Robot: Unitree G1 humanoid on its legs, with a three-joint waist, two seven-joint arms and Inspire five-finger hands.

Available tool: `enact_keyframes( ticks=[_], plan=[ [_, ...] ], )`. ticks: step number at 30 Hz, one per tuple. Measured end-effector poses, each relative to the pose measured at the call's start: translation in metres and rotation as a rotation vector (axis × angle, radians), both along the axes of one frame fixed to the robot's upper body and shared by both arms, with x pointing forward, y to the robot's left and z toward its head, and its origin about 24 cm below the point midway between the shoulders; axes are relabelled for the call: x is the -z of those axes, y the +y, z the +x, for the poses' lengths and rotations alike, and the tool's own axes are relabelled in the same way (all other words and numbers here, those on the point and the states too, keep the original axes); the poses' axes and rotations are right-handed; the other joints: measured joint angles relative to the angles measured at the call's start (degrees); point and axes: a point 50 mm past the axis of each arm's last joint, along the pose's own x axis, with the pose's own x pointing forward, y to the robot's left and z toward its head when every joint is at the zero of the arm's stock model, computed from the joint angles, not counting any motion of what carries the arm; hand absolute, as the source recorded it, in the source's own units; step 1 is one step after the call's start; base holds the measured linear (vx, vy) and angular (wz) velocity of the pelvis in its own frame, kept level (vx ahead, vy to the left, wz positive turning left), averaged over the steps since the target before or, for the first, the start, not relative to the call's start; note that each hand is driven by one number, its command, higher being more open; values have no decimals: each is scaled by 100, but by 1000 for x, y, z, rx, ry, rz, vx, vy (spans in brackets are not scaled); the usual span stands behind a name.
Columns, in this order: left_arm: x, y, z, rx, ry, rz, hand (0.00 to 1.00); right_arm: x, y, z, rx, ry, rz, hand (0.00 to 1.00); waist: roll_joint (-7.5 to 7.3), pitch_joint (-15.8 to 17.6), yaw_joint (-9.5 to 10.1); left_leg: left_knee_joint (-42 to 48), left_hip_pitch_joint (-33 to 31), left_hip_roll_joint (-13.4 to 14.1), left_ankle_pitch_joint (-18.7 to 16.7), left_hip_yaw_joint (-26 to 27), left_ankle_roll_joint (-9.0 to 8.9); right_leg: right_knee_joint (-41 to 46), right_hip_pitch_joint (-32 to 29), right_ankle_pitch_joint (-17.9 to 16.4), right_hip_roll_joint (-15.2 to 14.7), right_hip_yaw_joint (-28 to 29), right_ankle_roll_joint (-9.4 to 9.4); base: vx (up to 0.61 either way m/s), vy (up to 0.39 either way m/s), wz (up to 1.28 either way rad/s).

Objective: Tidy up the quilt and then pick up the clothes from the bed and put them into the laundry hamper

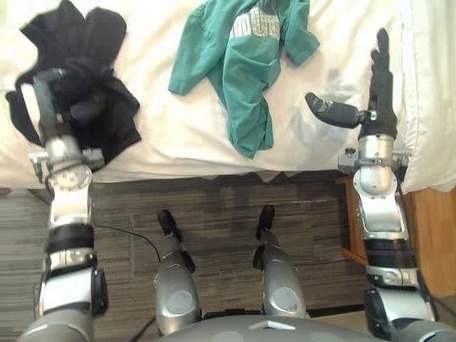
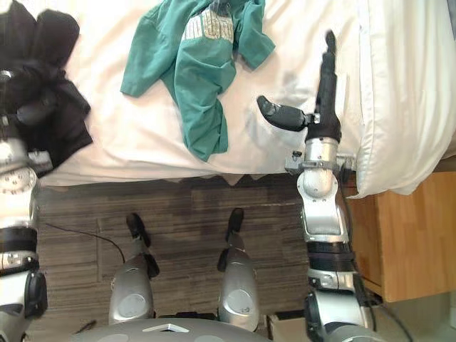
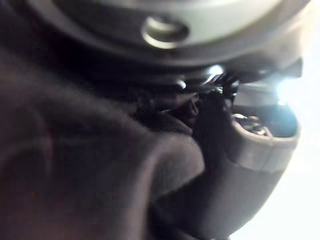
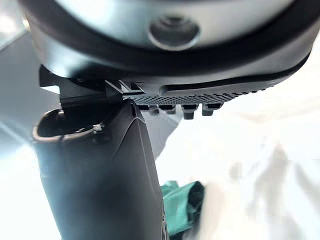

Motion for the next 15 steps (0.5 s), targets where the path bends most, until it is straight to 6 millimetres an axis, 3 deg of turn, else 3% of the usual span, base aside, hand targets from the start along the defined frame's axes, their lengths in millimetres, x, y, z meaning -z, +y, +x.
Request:
enact_keyframes(
  ticks=[3, 11, 15],
  plan=[
    [27, -3, -12, 39, 51, -54, 0, -14, 21, 8, -105, 4, -160, 100, 125, -64, 19, -1, 76, 1, 6, -63, 5, -11, 132, 6, -1, -59, 6, 9, 2, 8],
    [52, -12, -29, 109, 84, -125, 0, -23, 43, 32, -172, 61, -321, 100, 158, -75, 55, -4, 41, -10, 57, -394, 24, -7, 363, -10, -35, -354, 26, 8, 8, 19],
    [60, -21, -29, 151, 117, -121, 0, -36, 28, 51, -108, 111, -445, 100, 324, 5, 147, -10, -190, -9, 131, -641, 39, 21, 318, -15, -37, -556, 32, -33, -2, 25]
  ],
)
